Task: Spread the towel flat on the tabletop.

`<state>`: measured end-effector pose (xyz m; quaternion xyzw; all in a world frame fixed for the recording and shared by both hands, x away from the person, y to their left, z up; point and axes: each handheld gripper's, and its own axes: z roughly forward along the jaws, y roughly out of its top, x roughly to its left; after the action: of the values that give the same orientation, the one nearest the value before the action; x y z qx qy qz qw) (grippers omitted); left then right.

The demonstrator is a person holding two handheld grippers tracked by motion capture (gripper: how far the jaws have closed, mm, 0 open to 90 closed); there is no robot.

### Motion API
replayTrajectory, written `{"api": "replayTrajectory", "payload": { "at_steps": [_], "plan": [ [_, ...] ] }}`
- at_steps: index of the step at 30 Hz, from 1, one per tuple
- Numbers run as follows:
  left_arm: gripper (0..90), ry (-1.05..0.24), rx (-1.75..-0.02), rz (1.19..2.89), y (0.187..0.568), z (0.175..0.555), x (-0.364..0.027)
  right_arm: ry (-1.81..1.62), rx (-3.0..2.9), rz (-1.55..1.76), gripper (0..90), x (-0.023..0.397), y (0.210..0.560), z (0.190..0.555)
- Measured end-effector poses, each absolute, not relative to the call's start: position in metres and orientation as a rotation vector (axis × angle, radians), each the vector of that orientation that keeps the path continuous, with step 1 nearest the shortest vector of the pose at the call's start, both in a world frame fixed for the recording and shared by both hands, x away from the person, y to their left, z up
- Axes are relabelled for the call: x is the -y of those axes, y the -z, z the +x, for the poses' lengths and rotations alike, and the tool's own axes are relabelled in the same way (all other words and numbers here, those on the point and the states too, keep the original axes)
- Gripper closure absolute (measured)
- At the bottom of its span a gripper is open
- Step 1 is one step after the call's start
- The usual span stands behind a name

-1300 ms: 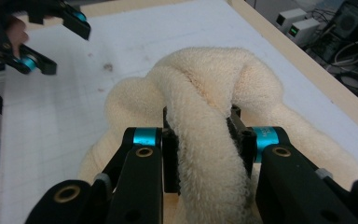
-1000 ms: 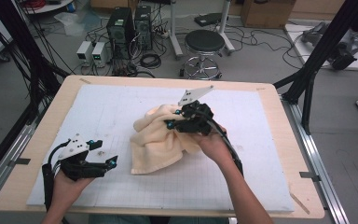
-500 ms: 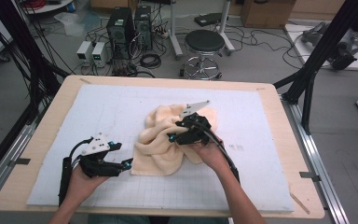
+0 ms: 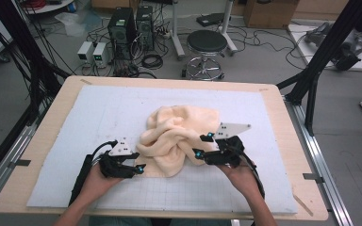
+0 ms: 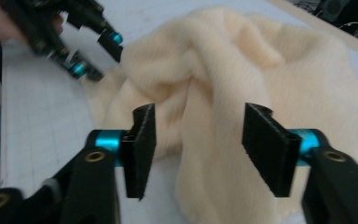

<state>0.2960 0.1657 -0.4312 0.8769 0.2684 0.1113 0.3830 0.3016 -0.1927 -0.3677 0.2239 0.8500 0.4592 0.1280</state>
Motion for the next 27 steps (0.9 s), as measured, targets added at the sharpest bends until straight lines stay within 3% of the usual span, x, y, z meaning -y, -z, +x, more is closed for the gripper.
{"api": "replayTrajectory", "payload": {
  "at_steps": [3,14,19,23,27],
  "plan": [
    [56.8,-0.274,-0.686,2.254,0.435,0.298,-0.163,-1.29,-2.507,0.639,55.2,0.197,0.386,0.291],
    [65.6,-0.28,-0.681,2.251,0.437,0.298,-0.162,-1.104,-2.568,0.655,57.7,0.18,0.421,0.301],
    [75.7,-0.285,-0.663,2.261,0.436,0.296,-0.161,-0.989,-2.586,0.693,68.2,0.177,0.431,0.31],
    [79.8,-0.279,-0.653,2.263,0.436,0.296,-0.161,-0.992,-2.614,0.689,83.0,0.174,0.435,0.312],
    [84.6,-0.278,-0.652,2.266,0.435,0.295,-0.162,-1.018,-2.633,0.687,87.1,0.179,0.431,0.312]
  ]
}}
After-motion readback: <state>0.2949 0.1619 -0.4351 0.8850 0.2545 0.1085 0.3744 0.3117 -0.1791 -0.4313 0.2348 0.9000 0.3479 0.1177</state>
